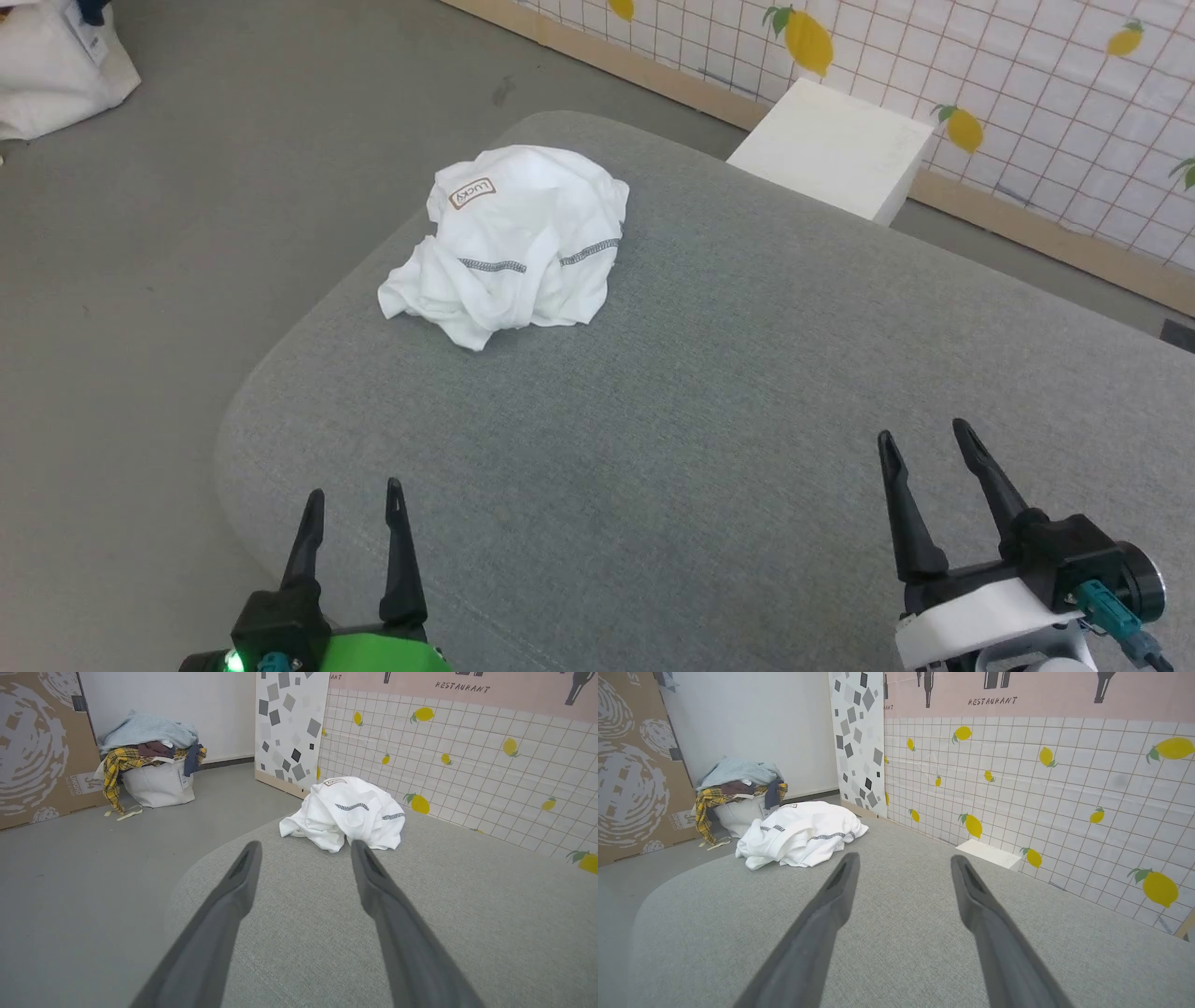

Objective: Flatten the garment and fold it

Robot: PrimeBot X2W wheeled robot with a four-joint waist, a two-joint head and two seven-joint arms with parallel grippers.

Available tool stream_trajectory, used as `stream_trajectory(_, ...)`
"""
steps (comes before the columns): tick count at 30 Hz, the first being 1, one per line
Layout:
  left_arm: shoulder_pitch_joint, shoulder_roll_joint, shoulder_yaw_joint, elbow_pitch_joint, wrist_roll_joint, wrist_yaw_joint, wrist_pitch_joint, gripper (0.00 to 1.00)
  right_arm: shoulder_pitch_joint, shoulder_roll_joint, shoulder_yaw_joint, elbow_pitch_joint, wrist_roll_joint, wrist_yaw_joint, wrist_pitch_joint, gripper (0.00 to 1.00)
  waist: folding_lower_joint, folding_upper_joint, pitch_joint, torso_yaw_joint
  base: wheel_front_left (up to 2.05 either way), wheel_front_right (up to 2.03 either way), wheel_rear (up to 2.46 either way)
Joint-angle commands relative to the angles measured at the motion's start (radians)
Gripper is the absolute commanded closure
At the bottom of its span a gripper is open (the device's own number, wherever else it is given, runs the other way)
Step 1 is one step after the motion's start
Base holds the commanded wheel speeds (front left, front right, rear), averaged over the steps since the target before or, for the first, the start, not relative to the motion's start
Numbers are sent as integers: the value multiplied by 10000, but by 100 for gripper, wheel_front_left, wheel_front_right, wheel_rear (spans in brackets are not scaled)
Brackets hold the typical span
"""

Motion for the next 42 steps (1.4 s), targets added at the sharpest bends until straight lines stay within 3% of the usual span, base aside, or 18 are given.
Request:
stream_trajectory(1,111,-51,-34,-23,-81,56,-80,0,28,5,-27,24,53,-17,-59,0,0,0,-4,-12,0,0,0)
stream_trajectory(11,68,-51,-63,-47,-26,-56,-80,0,33,5,-55,46,98,-17,-59,0,0,0,18,-78,0,0,0)
stream_trajectory(19,-1602,303,123,-539,-195,-981,-69,0,-80,5,-403,-314,-274,-17,-59,0,0,0,636,-117,0,0,0)
stream_trajectory(26,-4138,1014,450,-1159,-431,-1324,1603,0,-321,-5,-497,-1039,-915,-17,138,0,0,0,1755,-508,0,0,0)
stream_trajectory(30,-5652,1448,754,-1008,-675,-1457,2575,0,-512,-317,-382,-1741,-1036,-17,480,0,0,0,2548,-807,0,0,0)
stream_trajectory(40,-8654,2375,1311,1187,-1272,-1648,4571,0,-963,-1417,-199,-3703,-759,-17,1467,0,0,0,4278,-1569,0,0,0)
stream_trajectory(42,-9187,2716,1246,2209,-1130,-1644,5067,0,-1279,-1696,-47,-4285,-647,-17,1720,0,0,0,4795,-1974,0,0,0)
